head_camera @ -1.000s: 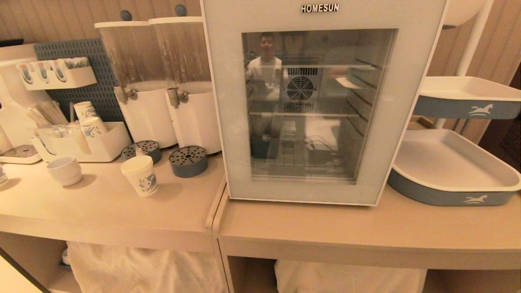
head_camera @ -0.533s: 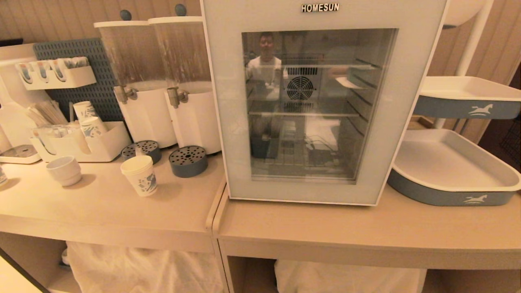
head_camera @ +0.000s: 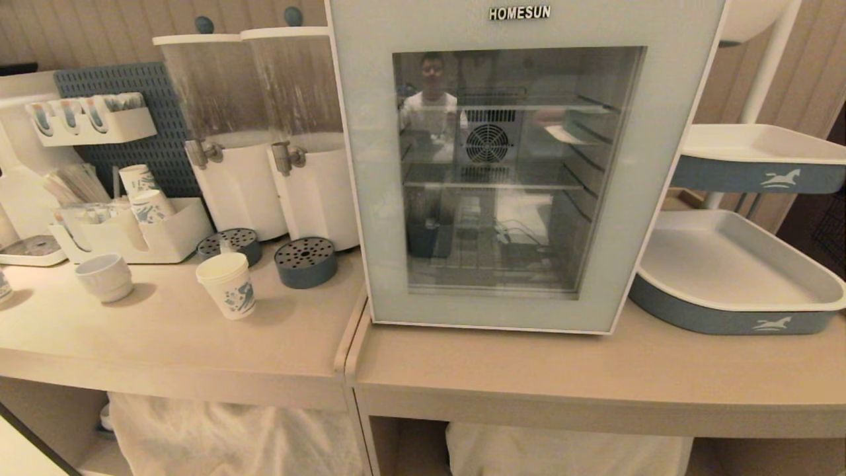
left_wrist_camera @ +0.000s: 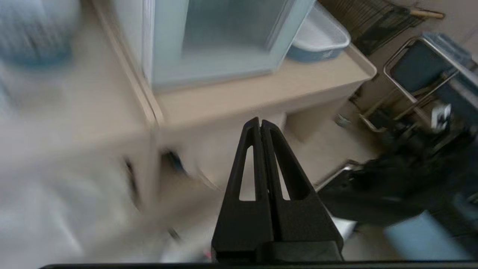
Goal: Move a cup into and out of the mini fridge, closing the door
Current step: Open the freezer door
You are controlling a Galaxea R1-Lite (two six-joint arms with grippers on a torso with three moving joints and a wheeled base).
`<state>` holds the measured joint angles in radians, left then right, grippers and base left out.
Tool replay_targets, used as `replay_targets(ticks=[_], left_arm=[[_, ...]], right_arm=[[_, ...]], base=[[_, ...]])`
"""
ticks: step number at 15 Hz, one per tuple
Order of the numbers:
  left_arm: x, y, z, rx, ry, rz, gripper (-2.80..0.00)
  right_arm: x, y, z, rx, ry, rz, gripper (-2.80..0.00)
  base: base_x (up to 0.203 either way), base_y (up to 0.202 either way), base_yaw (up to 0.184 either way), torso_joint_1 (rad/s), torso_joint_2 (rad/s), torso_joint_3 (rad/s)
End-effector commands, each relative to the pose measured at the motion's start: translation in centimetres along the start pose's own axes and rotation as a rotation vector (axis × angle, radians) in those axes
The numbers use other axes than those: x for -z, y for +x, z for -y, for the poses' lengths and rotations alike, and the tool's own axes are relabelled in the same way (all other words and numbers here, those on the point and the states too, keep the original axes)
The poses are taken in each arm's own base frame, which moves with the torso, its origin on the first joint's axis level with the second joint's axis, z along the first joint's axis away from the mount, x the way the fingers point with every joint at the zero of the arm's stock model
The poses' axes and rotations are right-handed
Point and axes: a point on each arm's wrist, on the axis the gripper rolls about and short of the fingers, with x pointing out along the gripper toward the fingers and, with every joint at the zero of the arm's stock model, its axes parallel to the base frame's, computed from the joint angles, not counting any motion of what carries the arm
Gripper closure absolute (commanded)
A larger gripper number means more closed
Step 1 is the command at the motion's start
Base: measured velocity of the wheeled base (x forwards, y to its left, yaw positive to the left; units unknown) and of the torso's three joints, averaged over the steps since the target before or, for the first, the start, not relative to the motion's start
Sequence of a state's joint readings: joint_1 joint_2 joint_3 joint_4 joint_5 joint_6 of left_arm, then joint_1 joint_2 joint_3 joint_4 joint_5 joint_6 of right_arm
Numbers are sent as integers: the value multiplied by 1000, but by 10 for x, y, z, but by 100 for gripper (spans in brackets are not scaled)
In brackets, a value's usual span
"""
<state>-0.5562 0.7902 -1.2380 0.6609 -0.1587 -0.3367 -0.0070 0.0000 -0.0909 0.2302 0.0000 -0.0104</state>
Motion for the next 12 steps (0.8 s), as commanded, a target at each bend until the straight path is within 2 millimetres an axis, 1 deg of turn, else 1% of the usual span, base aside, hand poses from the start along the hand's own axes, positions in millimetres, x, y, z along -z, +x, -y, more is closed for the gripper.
replay_targets(ticks=[1,3,4,6,7,9,10,12], left_arm=[[-9,35,-4,-53,-70,-92,0],[-13,51,-11,-108,-52,-92,0],[-16,59,-18,-132,-51,-83,0],[-21,71,-39,-103,-48,-78,0],[-23,72,-55,-70,-30,-75,0],[-18,72,-87,80,92,-60,0],[-11,76,-107,182,172,-43,0],[-6,89,-131,302,184,-29,0]], right_arm=[[0,0,0,0,0,-2,0],[0,0,0,0,0,-2,0],[0,0,0,-1,0,-2,0],[0,0,0,1,1,-2,0],[0,0,0,-1,0,-2,0],[0,0,0,-1,0,-2,0],[0,0,0,-1,0,-2,0],[0,0,0,1,0,0,0]], base=[[0,0,0,0,0,0],[0,0,0,0,0,0],[0,0,0,0,0,0],[0,0,0,0,0,0],[0,0,0,0,0,0],[0,0,0,0,0,0],[0,0,0,0,0,0],[0,0,0,0,0,0]])
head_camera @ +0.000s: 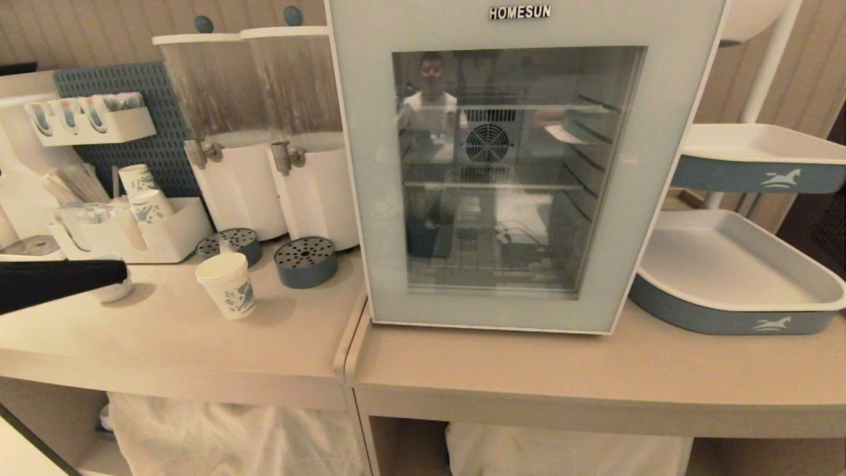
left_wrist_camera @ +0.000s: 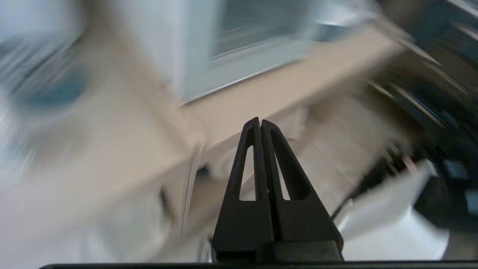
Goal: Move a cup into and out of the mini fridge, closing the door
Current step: Open the freezer door
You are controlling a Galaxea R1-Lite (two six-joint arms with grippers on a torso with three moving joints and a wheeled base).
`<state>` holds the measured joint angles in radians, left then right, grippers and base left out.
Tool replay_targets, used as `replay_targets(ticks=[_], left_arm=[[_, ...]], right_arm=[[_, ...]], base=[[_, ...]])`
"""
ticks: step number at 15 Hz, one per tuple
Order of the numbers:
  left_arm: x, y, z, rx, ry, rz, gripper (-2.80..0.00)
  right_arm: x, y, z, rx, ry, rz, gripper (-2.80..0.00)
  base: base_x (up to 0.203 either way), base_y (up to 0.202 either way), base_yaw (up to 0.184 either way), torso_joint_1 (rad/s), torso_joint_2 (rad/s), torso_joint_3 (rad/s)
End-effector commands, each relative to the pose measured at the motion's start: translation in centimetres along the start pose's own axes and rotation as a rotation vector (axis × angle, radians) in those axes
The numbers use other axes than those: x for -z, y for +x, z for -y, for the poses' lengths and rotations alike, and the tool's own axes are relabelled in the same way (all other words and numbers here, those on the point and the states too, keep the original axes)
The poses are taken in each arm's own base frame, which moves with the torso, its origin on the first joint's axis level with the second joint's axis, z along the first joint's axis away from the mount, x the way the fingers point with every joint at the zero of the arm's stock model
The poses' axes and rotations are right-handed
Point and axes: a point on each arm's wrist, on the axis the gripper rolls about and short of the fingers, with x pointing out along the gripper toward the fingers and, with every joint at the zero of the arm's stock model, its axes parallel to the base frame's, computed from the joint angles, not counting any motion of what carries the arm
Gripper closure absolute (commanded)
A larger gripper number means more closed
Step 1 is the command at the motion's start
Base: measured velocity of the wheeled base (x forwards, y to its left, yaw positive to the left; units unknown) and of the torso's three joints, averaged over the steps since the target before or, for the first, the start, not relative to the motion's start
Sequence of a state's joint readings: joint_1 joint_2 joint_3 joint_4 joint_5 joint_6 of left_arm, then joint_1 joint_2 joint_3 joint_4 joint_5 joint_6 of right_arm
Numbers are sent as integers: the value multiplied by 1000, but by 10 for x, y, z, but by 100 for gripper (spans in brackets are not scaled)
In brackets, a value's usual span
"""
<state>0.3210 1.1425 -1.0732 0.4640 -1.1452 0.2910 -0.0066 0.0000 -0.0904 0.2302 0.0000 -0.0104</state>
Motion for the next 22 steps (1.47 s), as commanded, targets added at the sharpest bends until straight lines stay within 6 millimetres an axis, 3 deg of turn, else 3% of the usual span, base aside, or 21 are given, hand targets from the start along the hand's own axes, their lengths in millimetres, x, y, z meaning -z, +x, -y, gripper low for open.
replay_targets(ticks=[1,6,7,8,13,18,22], left_arm=[[11,15,-30,229,8,49,0],[10,49,-41,364,178,38,0],[9,54,-47,354,197,32,-75],[8,57,-50,347,217,34,-280],[1,74,-78,351,246,47,-280],[3,107,-102,432,264,60,-280],[8,162,-132,513,295,61,-280]], right_arm=[[0,0,0,1,0,-1,0],[0,0,0,1,0,-1,0],[0,0,0,1,-1,-1,0],[0,0,0,1,0,-1,0],[0,0,0,0,0,-1,0],[0,0,0,0,0,-1,0],[0,0,0,-2,0,-1,0]], base=[[0,0,0,0,0,0],[0,0,0,0,0,0],[0,0,0,0,0,0],[0,0,0,0,0,0],[0,0,0,0,0,0],[0,0,0,0,0,0],[0,0,0,0,0,0]])
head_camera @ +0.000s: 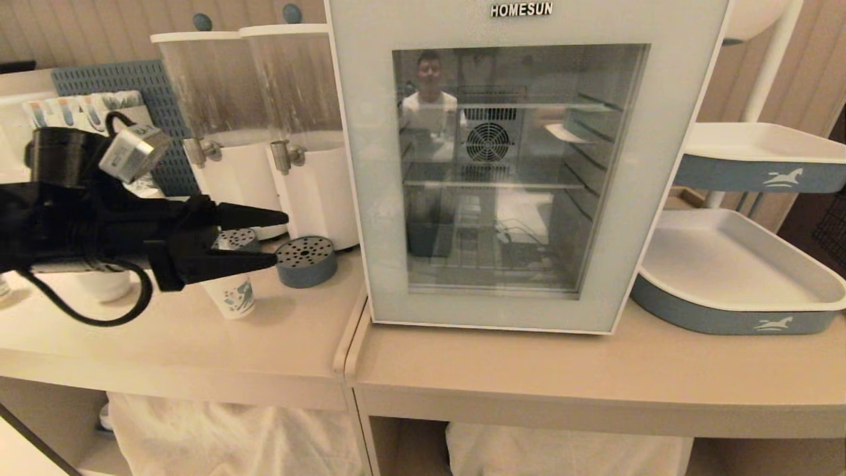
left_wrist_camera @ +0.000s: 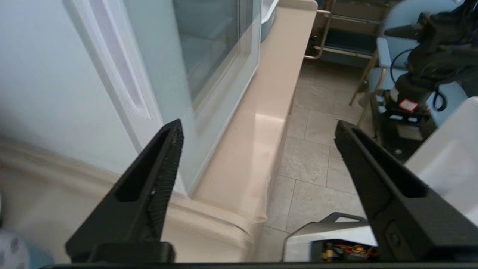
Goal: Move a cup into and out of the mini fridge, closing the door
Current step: Open the freezer door
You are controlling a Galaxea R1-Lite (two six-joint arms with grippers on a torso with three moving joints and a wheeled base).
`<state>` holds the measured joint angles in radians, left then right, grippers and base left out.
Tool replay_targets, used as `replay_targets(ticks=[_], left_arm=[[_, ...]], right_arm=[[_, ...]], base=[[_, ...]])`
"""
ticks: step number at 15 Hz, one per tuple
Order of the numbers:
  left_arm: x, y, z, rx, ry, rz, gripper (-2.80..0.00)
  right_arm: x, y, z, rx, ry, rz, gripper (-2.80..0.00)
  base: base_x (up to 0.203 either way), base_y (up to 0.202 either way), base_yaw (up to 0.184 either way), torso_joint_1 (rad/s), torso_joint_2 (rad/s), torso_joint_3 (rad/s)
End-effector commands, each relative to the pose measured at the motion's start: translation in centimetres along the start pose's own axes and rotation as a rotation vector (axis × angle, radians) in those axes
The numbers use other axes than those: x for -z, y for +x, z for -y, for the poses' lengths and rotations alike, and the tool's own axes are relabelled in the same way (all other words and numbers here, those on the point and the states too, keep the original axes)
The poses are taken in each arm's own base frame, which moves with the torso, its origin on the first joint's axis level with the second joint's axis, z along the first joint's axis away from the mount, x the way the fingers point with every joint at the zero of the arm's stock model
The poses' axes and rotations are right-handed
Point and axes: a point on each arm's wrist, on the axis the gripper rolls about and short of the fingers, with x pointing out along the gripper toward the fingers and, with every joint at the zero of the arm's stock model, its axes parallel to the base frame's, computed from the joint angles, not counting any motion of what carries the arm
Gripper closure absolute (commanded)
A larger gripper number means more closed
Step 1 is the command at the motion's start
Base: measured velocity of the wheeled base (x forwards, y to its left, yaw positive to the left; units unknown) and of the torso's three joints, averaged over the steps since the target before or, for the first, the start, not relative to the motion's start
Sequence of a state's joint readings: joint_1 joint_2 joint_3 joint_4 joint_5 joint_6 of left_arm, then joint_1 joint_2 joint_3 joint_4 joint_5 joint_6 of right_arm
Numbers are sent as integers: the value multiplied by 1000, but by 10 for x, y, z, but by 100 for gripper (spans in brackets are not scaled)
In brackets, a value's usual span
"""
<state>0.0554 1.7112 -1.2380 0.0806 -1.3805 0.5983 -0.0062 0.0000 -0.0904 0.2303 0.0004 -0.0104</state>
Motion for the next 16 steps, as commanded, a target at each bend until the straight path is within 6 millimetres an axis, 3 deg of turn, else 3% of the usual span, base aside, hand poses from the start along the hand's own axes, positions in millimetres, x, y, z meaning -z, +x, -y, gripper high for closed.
replay_targets(ticks=[1,4,6,11,14,16], left_arm=[[19,18,-31,34,8,4,-280],[23,25,-61,18,103,18,-280],[21,25,-68,7,118,19,-280],[17,24,-70,17,134,31,-280],[10,50,-64,93,139,43,-280],[10,57,-56,124,118,46,-280]], right_arm=[[0,0,0,-1,0,-1,0],[0,0,0,-1,0,0,0],[0,0,0,-1,0,2,0],[0,0,0,-1,-2,2,0],[0,0,0,0,-2,2,0],[0,0,0,-1,-2,2,0]], base=[[0,0,0,0,0,0],[0,0,0,0,0,0],[0,0,0,0,0,0],[0,0,0,0,0,0],[0,0,0,0,0,0],[0,0,0,0,0,0]])
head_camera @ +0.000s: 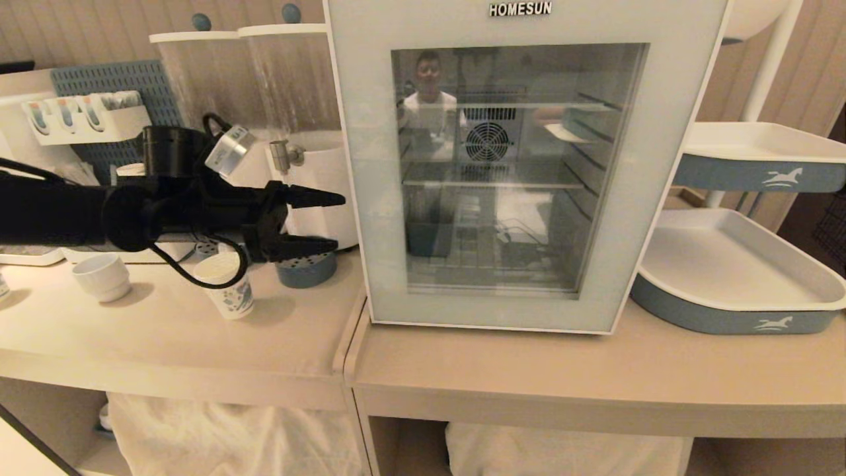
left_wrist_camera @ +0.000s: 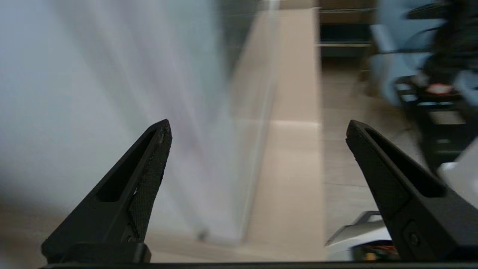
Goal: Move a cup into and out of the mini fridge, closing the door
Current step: Open the freezer door
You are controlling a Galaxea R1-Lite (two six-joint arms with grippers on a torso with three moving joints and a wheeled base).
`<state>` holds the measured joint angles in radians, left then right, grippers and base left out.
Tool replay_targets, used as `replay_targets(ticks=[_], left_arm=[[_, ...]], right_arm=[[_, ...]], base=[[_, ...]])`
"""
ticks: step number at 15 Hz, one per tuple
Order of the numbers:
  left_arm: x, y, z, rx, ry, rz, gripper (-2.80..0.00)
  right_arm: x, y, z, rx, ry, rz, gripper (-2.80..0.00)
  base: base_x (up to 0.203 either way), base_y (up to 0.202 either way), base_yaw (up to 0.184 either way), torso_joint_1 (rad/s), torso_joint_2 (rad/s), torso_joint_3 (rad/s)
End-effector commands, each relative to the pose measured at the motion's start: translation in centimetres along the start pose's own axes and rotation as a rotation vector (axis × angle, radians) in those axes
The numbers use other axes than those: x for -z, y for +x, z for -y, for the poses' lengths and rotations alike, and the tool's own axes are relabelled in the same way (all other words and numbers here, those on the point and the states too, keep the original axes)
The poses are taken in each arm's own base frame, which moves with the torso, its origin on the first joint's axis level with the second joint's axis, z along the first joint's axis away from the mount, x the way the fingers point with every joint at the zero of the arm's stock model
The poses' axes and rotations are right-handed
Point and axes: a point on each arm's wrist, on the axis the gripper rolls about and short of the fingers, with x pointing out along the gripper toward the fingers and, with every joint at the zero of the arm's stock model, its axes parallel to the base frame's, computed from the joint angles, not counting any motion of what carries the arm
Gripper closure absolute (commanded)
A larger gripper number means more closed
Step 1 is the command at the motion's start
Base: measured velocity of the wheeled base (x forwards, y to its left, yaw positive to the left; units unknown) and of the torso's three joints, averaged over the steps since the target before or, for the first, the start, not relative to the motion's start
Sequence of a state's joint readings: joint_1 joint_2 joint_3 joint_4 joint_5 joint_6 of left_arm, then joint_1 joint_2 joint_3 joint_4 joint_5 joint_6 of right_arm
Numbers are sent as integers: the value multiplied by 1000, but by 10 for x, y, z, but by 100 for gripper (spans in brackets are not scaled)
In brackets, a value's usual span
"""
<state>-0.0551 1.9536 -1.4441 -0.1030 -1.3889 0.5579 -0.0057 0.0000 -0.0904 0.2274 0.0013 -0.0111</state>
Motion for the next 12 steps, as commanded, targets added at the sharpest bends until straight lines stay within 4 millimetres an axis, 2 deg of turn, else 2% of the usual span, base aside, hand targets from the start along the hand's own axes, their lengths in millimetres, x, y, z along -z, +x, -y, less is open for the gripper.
replay_targets(ticks=[1,9,12], left_arm=[[-6,5,12,40,-7,16,-280],[-1,13,11,62,-20,18,-280],[0,2,10,18,-1,4,-280]], right_arm=[[0,0,0,0,-1,-3,0],[0,0,0,0,-1,-3,0],[0,0,0,0,-6,-3,0]], base=[[0,0,0,0,0,0],[0,0,0,0,0,0],[0,0,0,0,0,0]])
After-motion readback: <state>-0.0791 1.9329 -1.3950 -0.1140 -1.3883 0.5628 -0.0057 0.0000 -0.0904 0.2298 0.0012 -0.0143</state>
